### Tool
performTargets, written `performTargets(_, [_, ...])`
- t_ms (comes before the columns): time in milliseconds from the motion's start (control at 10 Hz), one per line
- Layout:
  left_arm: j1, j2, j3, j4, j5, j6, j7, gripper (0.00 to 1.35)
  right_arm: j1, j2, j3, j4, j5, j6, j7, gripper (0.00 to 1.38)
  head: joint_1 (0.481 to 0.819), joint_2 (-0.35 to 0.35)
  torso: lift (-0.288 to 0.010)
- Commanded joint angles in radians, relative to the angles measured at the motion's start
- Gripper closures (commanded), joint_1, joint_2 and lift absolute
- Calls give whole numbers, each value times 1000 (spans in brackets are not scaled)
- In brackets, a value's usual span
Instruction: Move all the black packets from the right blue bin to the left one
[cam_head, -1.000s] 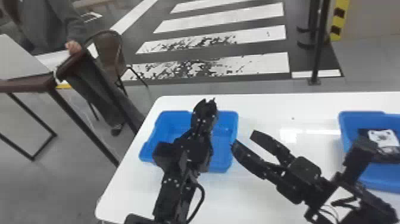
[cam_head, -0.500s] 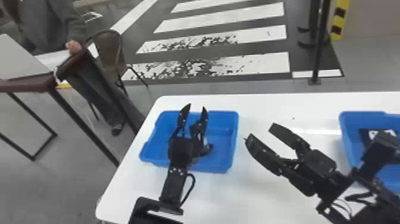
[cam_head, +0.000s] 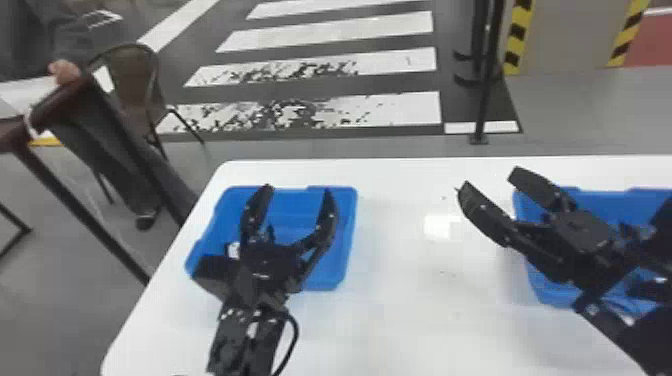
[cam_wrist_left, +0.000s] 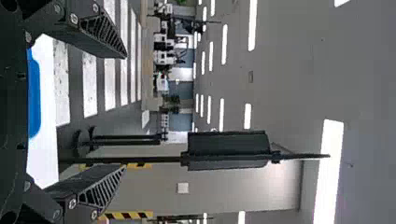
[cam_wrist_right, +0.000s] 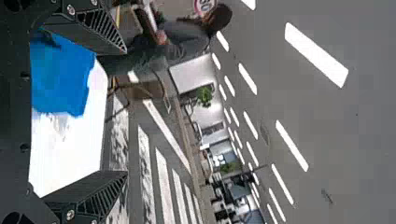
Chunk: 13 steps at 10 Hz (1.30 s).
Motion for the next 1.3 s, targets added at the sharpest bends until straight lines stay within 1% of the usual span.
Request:
performTargets(0, [147, 7, -24, -261, 105, 150, -17, 84, 24, 17, -113, -114, 133, 199, -38, 113, 695, 180, -140])
performTargets(100, [221, 7, -32, -361, 134, 207, -20, 84, 34, 23, -161, -168, 185, 353, -92, 113, 695, 132, -140])
performTargets(200, [250, 10, -52, -383, 190, 214, -27, 84, 36, 31, -198, -168, 199, 432, -141, 113, 695, 82, -140])
performTargets(300, [265, 11, -54, -398, 196, 251, -38, 84, 29, 38, -226, -165, 243, 496, -178, 113, 695, 29, -140])
performTargets(400, [275, 11, -52, -401, 194, 278, -41, 84, 5, 40, -228, -138, 271, 547, -210, 113, 695, 1, -140])
performTargets(500, [285, 7, -46, -401, 190, 312, -43, 84, -40, 44, -228, -60, 289, 559, -215, 113, 695, -46, -140])
performTargets(600, [287, 2, -30, -401, 194, 342, -43, 84, -94, 44, -222, 36, 281, 567, -213, 113, 695, -71, -140])
performTargets(700, [287, 2, -30, -401, 190, 351, -43, 84, -133, 44, -212, 88, 283, 586, -210, 113, 695, -81, -140])
performTargets(900, [285, 4, -34, -401, 182, 354, -43, 84, -170, 44, -206, 142, 301, 672, -212, 113, 695, -85, -140])
performTargets(1200, [282, 4, -34, -401, 186, 354, -46, 84, -216, 44, -163, 223, 299, 685, -219, 119, 695, -92, -140])
